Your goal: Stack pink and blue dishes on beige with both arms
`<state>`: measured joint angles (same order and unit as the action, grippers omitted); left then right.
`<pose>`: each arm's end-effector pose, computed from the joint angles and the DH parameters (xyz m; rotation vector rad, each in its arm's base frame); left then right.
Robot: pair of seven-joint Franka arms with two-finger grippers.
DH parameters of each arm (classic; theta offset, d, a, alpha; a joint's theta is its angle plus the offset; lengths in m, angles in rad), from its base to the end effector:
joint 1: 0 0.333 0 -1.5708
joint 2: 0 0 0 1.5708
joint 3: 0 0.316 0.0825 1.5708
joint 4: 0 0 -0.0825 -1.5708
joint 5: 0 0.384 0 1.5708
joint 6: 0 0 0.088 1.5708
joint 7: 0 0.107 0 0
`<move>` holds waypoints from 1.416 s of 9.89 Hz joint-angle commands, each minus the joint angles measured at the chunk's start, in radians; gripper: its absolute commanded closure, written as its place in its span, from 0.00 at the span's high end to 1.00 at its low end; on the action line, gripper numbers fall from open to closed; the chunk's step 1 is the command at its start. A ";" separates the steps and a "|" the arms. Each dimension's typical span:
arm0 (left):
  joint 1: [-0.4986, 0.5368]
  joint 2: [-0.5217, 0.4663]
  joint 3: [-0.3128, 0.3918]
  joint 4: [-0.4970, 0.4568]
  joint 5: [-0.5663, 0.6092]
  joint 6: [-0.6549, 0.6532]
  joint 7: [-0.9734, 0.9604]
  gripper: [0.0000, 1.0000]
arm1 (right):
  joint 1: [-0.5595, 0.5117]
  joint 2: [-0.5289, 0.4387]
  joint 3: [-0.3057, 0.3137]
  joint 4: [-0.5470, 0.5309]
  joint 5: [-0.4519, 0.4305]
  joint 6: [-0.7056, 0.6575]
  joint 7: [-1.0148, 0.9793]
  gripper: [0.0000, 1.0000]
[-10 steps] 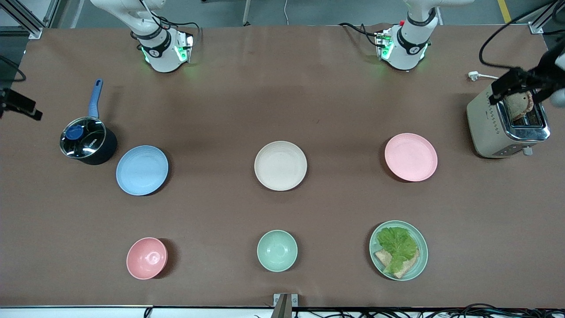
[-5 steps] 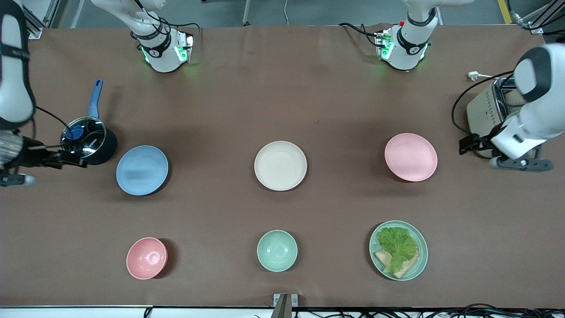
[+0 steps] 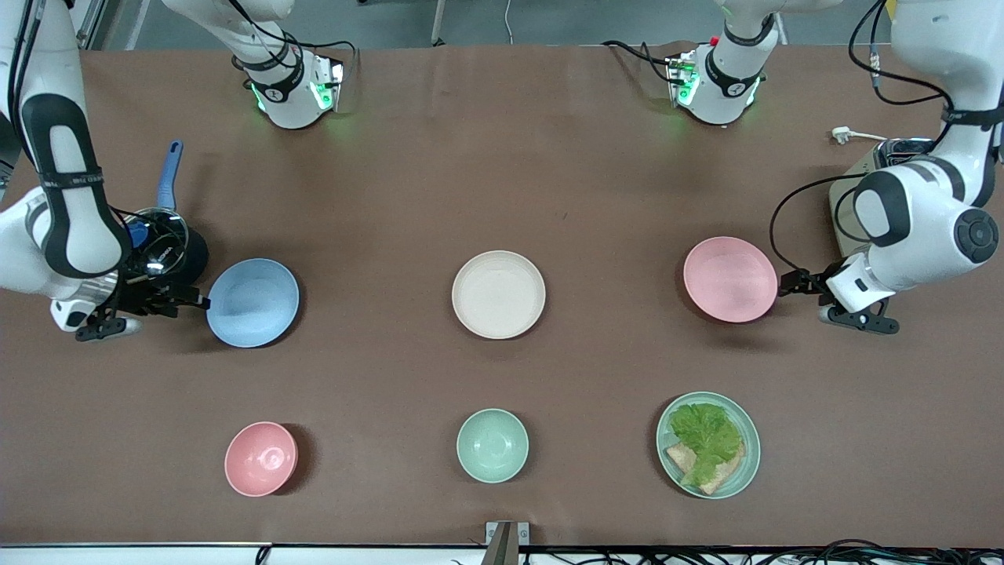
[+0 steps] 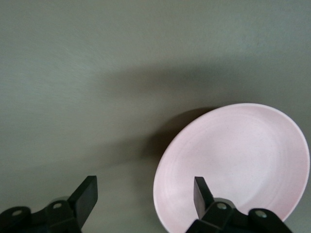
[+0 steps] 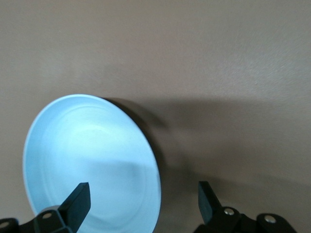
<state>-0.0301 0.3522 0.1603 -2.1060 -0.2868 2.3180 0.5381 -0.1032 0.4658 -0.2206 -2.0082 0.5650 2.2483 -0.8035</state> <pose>0.5620 0.0679 0.2399 2.9482 -0.3026 -0.1133 0.5593 -0.1703 0.2113 -2.7835 -0.1242 0.0031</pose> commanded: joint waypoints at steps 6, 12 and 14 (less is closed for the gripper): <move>-0.004 0.090 0.005 -0.068 -0.141 0.029 0.138 0.32 | -0.009 0.022 0.004 -0.055 0.097 0.010 -0.037 0.32; -0.013 -0.063 -0.051 -0.039 -0.140 -0.082 0.108 0.00 | 0.022 0.022 -0.055 0.092 0.081 -0.159 0.033 0.00; -0.011 -0.113 -0.163 -0.039 -0.141 -0.120 0.073 0.00 | 0.043 0.025 -0.105 0.327 -0.079 -0.434 0.198 0.00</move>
<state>-0.0400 0.2557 0.0644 -2.1240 -0.4117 2.2052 0.6225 -0.0813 0.4927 -0.2968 -1.8292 0.5732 1.9551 -0.7196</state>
